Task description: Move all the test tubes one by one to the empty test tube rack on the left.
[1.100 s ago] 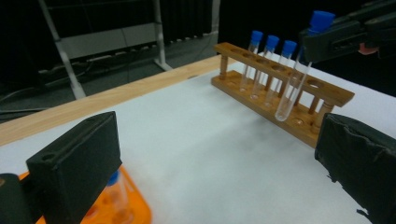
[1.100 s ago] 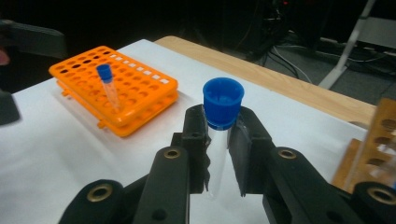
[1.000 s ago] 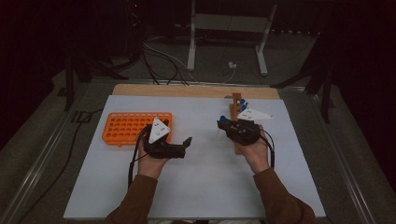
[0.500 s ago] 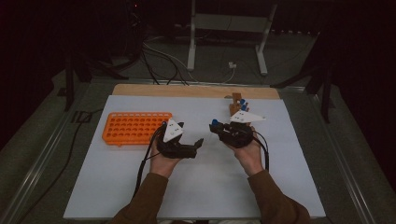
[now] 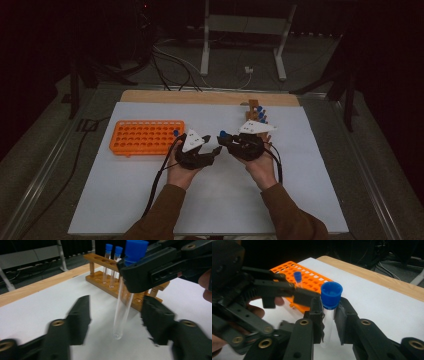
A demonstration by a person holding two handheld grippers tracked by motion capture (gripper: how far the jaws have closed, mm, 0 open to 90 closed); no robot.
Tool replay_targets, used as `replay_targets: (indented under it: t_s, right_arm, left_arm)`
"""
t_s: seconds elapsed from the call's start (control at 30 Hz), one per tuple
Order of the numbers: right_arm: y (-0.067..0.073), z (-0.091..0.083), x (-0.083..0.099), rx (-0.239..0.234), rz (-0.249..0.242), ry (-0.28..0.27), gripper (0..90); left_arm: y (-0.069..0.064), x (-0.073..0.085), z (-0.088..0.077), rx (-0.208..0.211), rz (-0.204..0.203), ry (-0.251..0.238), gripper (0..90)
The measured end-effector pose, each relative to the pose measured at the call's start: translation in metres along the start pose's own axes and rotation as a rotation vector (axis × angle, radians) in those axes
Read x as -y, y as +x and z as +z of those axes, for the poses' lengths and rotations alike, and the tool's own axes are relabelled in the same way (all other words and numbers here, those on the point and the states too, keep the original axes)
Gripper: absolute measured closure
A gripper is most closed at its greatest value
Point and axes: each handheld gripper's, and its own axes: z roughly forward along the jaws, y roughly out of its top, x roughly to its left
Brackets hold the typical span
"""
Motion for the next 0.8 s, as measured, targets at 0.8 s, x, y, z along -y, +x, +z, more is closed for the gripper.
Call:
replay_targets:
  t_s: [0.8]
  right_arm:
    - [0.0029, 0.0024, 0.0003, -0.031, 0.006, 0.000, 66.0]
  left_arm:
    - [0.0008, 0.0025, 0.0021, 0.042, 0.010, 0.005, 78.0]
